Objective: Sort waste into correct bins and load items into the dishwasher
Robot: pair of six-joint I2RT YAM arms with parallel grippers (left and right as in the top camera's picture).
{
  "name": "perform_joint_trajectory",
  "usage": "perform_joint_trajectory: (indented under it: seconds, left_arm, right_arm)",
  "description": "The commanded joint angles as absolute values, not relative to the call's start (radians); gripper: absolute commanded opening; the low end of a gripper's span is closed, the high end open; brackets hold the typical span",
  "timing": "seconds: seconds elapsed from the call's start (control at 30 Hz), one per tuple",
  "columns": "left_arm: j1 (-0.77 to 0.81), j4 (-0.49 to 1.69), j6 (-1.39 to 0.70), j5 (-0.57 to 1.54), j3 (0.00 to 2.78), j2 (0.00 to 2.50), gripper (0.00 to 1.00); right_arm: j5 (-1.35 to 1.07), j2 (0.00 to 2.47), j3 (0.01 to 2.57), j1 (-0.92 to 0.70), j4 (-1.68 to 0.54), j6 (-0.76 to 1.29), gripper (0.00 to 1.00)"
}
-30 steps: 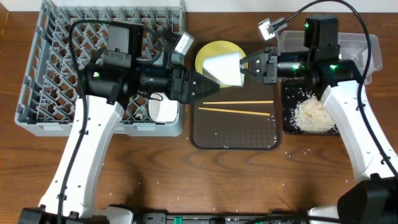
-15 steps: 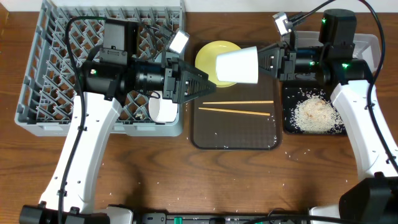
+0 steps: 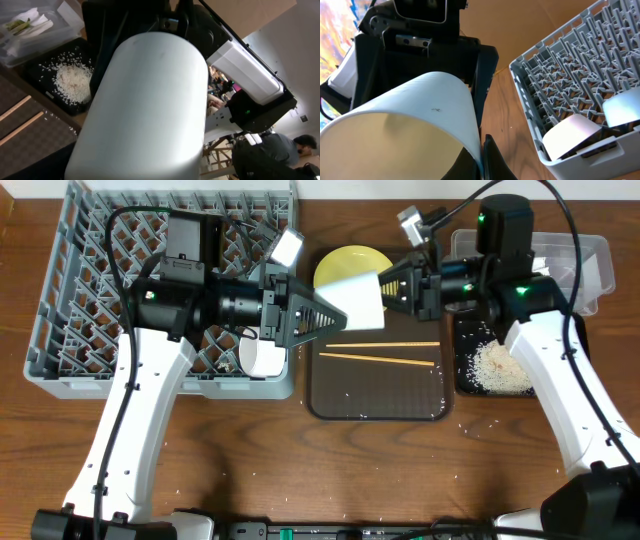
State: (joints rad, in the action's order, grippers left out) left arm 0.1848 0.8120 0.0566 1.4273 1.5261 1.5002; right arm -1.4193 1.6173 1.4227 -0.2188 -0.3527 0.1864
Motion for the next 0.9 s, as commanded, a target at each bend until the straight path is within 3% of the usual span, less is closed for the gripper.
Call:
perform_joint_trajectory:
  seconds: [0.0,0.13,0.43,0.6,0.73,0.8,0.87]
  left_arm:
    - [0.182,0.812,0.071,1.475,1.522,1.504,0.90]
    - [0.182,0.812,0.071,1.478,1.522,1.504,0.83]
    - [0.182,0.812,0.071,1.478,1.522,1.504,0.81]
    - [0.182,0.812,0.079,1.475,1.522,1.504,0.53]
    - [0.182,0.812,0.094,1.468,1.522,1.504,0.50]
    - [0.182,0.813,0.094,1.444,1.522,1.504,0.49]
    - [0.182,0.813,0.093,1.415,1.522,1.504,0.48]
  right_arm:
    - [-1.364,1.617,1.421,-0.244,-0.350,0.199,0.01]
    - [-1.335,1.617,1.421,-0.253,-0.342,0.209,0.01]
    - [-1.304,1.617,1.421,-0.284,-0.315,0.228,0.01]
    - [-1.290,1.617,1.421,-0.288,-0.295,0.236,0.01]
    - [-1.255,1.617,1.421,-0.288,-0.295,0.267,0.02]
    - [-1.253,1.617,1.421,-0.287,-0.295,0.266,0.11]
    - [-1.237,1.617,1.421,-0.287,-0.296,0.266,0.28]
